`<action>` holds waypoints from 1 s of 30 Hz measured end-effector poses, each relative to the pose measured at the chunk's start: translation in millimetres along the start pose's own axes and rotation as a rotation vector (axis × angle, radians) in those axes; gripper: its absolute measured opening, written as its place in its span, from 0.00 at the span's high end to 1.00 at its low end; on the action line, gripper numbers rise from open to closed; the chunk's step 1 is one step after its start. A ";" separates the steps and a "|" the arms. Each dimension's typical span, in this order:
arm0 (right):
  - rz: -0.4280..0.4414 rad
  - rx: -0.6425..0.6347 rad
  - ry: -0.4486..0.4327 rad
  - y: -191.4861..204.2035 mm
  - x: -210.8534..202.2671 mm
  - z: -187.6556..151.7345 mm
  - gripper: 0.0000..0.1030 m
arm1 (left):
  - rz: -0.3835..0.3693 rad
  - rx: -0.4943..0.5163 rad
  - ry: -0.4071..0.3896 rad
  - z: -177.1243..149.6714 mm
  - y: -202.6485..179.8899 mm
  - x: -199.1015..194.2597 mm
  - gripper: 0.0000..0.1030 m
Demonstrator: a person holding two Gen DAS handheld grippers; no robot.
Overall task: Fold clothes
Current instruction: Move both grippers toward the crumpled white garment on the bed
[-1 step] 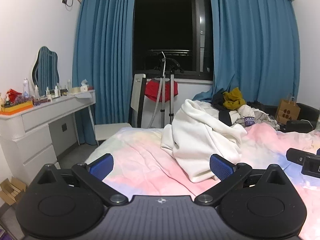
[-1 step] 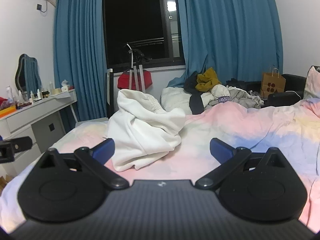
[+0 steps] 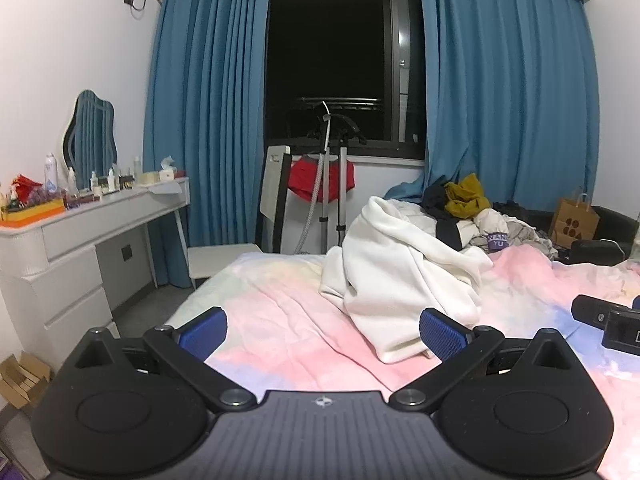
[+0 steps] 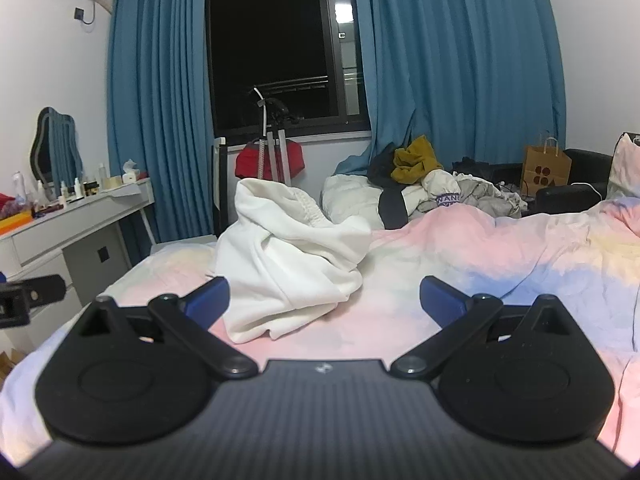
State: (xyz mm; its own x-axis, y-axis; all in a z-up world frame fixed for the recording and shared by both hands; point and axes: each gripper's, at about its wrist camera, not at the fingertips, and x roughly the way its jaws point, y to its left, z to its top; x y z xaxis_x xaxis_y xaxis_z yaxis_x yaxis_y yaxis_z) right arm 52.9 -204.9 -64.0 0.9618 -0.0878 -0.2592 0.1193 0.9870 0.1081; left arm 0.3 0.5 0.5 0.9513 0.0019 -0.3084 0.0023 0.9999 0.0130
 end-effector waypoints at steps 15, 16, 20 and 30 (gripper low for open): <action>0.022 0.011 -0.051 3.5 -9.2 2.1 0.00 | -0.063 -0.081 0.026 -21.6 9.9 13.0 0.00; 0.024 0.017 -0.050 2.4 -9.0 2.4 0.00 | -0.064 -0.086 0.027 -22.8 9.6 13.5 0.00; 0.023 0.039 -0.053 -3.3 -6.4 0.2 0.00 | -0.059 -0.070 0.024 -24.1 6.5 20.0 0.00; -0.030 0.047 -0.086 -22.4 -9.4 -3.6 0.00 | -0.050 -0.024 0.019 -12.1 -13.3 18.8 0.00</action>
State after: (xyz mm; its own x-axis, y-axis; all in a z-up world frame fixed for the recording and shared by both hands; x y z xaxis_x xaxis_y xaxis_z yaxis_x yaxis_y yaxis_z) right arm 40.3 -225.7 -67.4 0.9750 -0.1303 -0.1800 0.1576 0.9765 0.1468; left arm 14.4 -12.6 -16.9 0.9440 -0.0480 -0.3264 0.0419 0.9988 -0.0256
